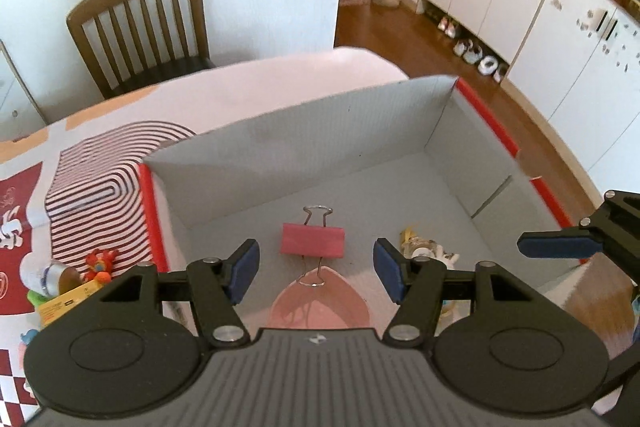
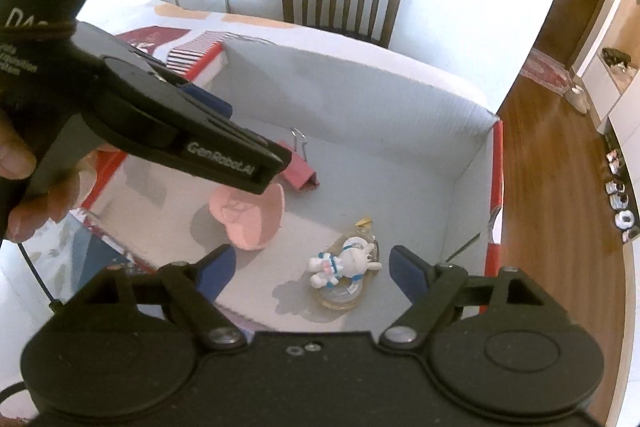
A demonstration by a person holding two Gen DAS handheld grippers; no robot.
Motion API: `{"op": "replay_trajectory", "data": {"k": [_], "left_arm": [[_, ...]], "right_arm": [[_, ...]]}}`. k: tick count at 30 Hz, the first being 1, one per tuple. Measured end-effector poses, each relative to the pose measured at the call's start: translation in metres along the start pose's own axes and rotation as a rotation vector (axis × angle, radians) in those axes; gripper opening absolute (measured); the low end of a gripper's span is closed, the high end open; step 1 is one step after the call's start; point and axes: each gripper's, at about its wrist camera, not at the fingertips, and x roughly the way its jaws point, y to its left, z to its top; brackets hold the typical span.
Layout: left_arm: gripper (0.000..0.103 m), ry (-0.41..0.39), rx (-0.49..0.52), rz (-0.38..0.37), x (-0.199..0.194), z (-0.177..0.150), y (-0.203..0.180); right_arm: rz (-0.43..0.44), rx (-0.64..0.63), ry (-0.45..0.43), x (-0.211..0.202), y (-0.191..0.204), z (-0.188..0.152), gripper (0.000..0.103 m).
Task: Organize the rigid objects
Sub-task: 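Drop the binder clip into the shoebox with the left tool while the right tool releases the bunny, then move both tools back toward the pile of items on the cloth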
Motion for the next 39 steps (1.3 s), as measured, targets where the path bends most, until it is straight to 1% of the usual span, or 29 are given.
{"op": "replay_trajectory", "data": {"k": [7, 11, 16, 20, 22, 23, 32, 35, 39], "left_arm": [[0.062, -0.087, -0.031, -0.007, -0.04, -0.018, 0.008], [0.062, -0.12, -0.046, -0.004, -0.059, -0.031, 0.016], [0.062, -0.163, -0.067, 0.001, -0.082, -0.047, 0.026], [0.062, -0.193, -0.072, -0.005, -0.099, -0.062, 0.035], [0.068, -0.205, -0.072, -0.007, -0.108, -0.07, 0.04], [0.074, -0.214, -0.072, -0.007, -0.112, -0.075, 0.043], [0.075, -0.273, -0.074, -0.011, -0.15, -0.114, 0.065], [0.079, -0.286, -0.095, -0.017, -0.161, -0.128, 0.079], [0.079, -0.294, -0.125, -0.009, -0.172, -0.146, 0.102]], "right_arm": [[0.015, -0.001, -0.034, -0.025, 0.008, -0.002, 0.09], [0.03, 0.012, -0.055, -0.039, 0.013, -0.003, 0.092], [0.037, 0.033, -0.089, -0.053, 0.023, -0.002, 0.093], [0.044, 0.044, -0.117, -0.062, 0.033, -0.001, 0.098], [0.052, 0.054, -0.131, -0.066, 0.039, -0.002, 0.098], [0.062, 0.061, -0.14, -0.069, 0.042, -0.002, 0.098], [0.113, 0.084, -0.23, -0.086, 0.079, -0.006, 0.102], [0.125, 0.086, -0.251, -0.086, 0.095, -0.006, 0.102], [0.159, 0.102, -0.269, -0.084, 0.114, -0.004, 0.103]]}}
